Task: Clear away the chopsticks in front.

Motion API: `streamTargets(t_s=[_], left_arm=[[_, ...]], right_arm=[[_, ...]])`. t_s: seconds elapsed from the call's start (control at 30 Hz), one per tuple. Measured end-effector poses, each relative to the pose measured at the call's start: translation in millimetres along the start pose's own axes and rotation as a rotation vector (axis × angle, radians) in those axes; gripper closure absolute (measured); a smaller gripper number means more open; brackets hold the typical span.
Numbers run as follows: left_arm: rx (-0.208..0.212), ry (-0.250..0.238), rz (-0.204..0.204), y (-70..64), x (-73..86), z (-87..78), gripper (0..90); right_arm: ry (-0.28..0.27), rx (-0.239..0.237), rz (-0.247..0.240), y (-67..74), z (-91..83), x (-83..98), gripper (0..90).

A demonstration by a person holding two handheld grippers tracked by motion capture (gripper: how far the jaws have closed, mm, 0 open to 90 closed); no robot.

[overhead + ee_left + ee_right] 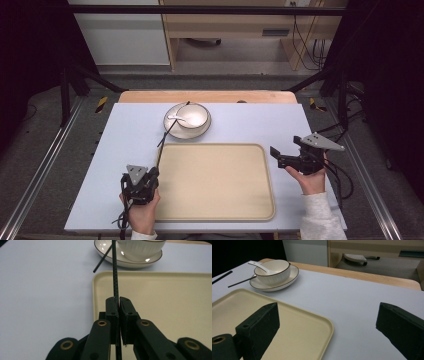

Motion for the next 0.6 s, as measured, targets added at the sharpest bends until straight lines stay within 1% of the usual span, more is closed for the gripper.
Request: streamTargets(t_s=[0.13,0.2,0.27,0.3,0.33,0.4,0.5,0.53,0.6], left_arm=[[0.009,0.021,0.012,-8.7,11.7,1.8,85.8],[0.000,0.034,0.012,-8.9,16.5,4.1,85.8],[0.001,0.054,0.007,-8.9,22.5,6.1,85.8],[-0.003,0.065,0.012,-8.9,25.7,6.7,85.8],[-0.006,0.067,0.011,-9.4,28.4,7.7,85.8],[-0.006,0.090,0.006,-9.2,33.6,10.1,85.8],[-0.025,0.098,0.018,-9.9,33.8,10.4,85.8],[-0.041,0.112,0.027,-9.6,34.4,11.4,85.8],[-0.034,0.137,0.020,-9.2,36.2,13.2,85.7]], right_arm=[[0.007,0.001,-0.004,0.1,1.0,0.9,5.3],[0.009,0.001,-0.005,0.5,1.6,1.2,5.4],[0.012,0.001,-0.010,0.5,2.0,1.7,5.4],[0.011,0.001,-0.005,0.9,2.4,1.7,5.4],[0.011,0.000,-0.003,1.2,2.6,1.6,5.4],[0.014,0.002,-0.010,1.0,2.8,2.1,5.4],[0.015,0.001,-0.010,1.1,3.5,2.1,5.5],[0.016,0.003,-0.009,1.4,3.8,2.3,5.5],[0.017,0.002,-0.008,1.8,4.2,2.5,5.5]])
Point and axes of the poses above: each handheld gripper's, and its own axes: z roughly forward along the jaws, x roughly out of its underside, y roughly to its left, the point moved 5 cm from there along z, roughly forward along the jaws, and after that the axes turned 1 degree about z, right-handed, at the moved point
